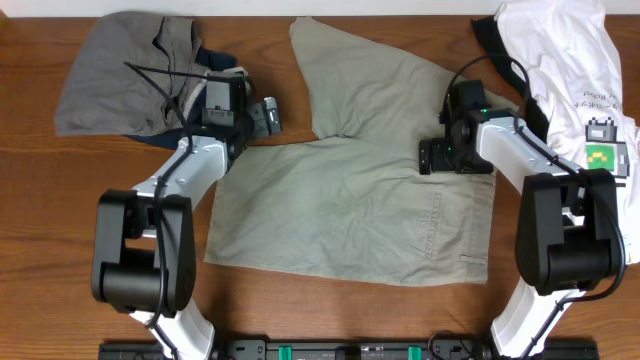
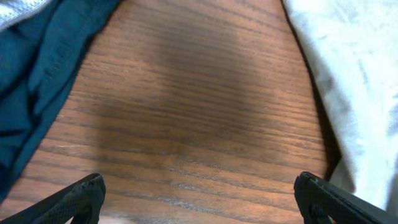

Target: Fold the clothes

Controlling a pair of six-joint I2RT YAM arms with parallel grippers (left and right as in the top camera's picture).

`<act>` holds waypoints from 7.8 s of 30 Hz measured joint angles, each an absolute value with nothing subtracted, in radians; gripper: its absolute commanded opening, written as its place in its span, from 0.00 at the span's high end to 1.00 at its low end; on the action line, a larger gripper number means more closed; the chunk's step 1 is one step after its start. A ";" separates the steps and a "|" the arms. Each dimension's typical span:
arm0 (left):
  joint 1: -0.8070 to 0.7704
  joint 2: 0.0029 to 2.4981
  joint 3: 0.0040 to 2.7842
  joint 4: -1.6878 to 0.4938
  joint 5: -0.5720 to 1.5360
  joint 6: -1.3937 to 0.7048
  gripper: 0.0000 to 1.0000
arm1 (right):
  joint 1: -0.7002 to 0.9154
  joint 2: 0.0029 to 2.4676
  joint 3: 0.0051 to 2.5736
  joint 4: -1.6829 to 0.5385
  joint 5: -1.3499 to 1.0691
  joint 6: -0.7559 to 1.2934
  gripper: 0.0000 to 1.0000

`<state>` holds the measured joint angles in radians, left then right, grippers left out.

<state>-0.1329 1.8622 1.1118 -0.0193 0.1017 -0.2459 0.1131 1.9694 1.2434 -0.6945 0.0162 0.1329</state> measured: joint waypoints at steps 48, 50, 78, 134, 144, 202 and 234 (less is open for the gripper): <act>0.186 1.672 1.282 -0.492 0.502 -0.264 0.01 | 0.434 2.317 1.667 -0.189 -0.153 -0.052 0.06; 0.186 1.672 1.283 -0.502 0.492 -0.255 0.01 | 0.435 2.320 1.667 -0.194 -0.186 -0.058 0.07; 0.162 1.692 1.264 -0.520 0.461 -0.230 0.02 | 0.435 2.278 1.723 -0.903 -0.551 -0.459 0.01; -0.205 1.917 1.248 -0.258 0.191 -0.617 0.94 | 0.219 1.950 1.774 -0.956 -0.245 -0.109 0.02; -0.237 1.711 1.248 -0.330 0.052 -0.564 0.94 | 0.217 1.950 1.774 -0.958 -0.245 -0.109 0.01; -0.564 1.929 1.258 -0.158 -0.205 0.182 0.02 | -0.108 1.733 1.773 -0.832 -0.506 -0.109 0.01; -0.057 1.902 1.262 -0.472 0.269 -0.503 0.14 | -0.075 1.734 1.773 -0.878 -0.509 -0.122 0.01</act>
<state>-0.0566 1.9022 1.2625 -0.4717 0.2687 -0.5030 -0.0746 1.7344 1.7729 -0.8776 -0.5087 -0.1215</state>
